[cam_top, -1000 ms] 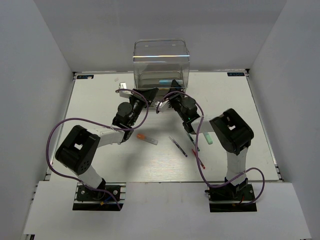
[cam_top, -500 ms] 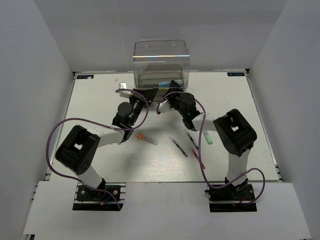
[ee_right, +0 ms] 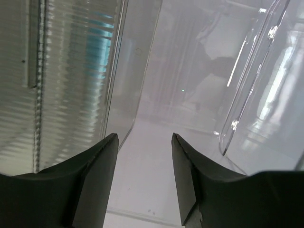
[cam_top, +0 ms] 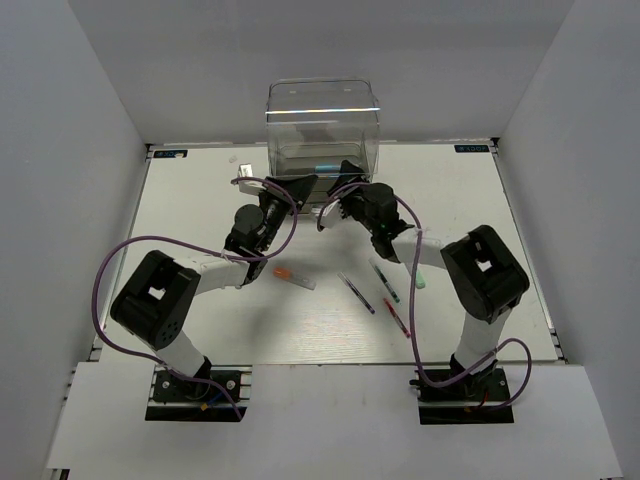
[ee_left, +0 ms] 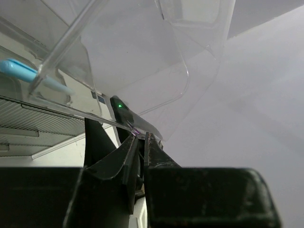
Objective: Sort the stationery into containers
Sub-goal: Place the pen in the storage box, then pick up the pen from the center of the board.
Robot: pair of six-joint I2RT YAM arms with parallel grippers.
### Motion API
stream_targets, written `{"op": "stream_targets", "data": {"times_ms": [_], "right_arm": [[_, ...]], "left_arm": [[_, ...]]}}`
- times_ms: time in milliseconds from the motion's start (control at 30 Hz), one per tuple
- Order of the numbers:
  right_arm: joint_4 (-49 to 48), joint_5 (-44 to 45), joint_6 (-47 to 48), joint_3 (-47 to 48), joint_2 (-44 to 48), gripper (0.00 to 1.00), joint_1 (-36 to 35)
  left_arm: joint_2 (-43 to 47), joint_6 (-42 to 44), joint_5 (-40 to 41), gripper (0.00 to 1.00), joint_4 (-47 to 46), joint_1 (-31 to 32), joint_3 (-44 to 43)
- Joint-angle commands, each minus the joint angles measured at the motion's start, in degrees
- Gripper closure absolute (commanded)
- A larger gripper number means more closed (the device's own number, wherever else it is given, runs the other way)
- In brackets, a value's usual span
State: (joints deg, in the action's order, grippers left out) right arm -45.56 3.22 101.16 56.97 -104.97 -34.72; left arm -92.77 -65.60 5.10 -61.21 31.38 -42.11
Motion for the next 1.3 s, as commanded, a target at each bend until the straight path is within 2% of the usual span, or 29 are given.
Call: {"op": "stream_targets", "data": {"times_ms": [0, 233, 367, 500, 533, 600, 633, 700, 733, 800, 833, 967, 1067, 1267], "right_arm": [[0.7, -2.6, -3.7, -1.4, 5.6, 0.44, 0.3], [2.2, -11.5, -11.0, -7.8, 12.8, 0.44, 0.2], [7.1, -16.0, -14.1, -13.6, 19.1, 0.46, 0.3], [16.8, -19.2, -19.8, -18.0, 24.1, 0.56, 0.4], [18.6, -19.5, -20.7, -18.5, 25.8, 0.61, 0.6], [20.9, -19.7, -25.0, -19.3, 28.5, 0.67, 0.7], [26.2, -20.0, -29.8, -19.3, 29.1, 0.72, 1.0], [32.5, -19.8, -33.8, -18.9, 30.8, 0.73, 1.4], [34.3, -19.7, -39.9, -18.6, 31.1, 0.74, 1.8], [40.4, -19.6, -43.8, -17.8, 31.9, 0.74, 2.6], [41.7, -19.5, -48.9, -17.2, 32.0, 0.74, 3.5], [47.3, -17.4, -58.1, -17.5, 32.4, 0.6, 5.1], [50.9, -13.3, -64.7, -17.7, 31.5, 0.41, 6.5], [55.1, -8.5, -73.3, -15.1, 28.6, 0.36, 9.8]], "left_arm": [[2.0, 0.7, -0.5, 1.0, -2.0, 0.1, -2.1], [1.5, 0.1, -0.5, 1.0, -2.0, 0.1, -2.1], [1.5, 0.1, -0.5, 1.0, -2.5, 0.1, -2.1], [1.5, 0.1, -0.5, 1.0, -2.5, 0.1, -2.1], [1.5, 0.1, -0.5, 1.0, -2.5, 0.1, -2.1], [1.5, 0.1, -0.5, 1.0, -2.5, 0.1, -2.1], [1.5, -0.4, -0.5, 1.0, -2.5, 0.1, -2.1], [1.5, -0.4, -1.1, 1.0, -2.5, 0.1, -2.1], [1.5, -0.4, -1.1, 1.0, -2.5, 0.1, -2.1], [0.9, -0.4, -1.1, 1.0, -2.5, 0.1, -2.1], [0.9, -0.4, -1.1, 1.0, -2.5, 0.1, -2.1], [0.9, -0.4, -1.1, 1.0, -2.5, 0.1, -2.1], [0.9, -0.4, -1.1, 1.0, -2.5, 0.1, -2.1], [0.9, -0.4, -1.1, 1.0, -2.5, 0.1, -2.1]]}}
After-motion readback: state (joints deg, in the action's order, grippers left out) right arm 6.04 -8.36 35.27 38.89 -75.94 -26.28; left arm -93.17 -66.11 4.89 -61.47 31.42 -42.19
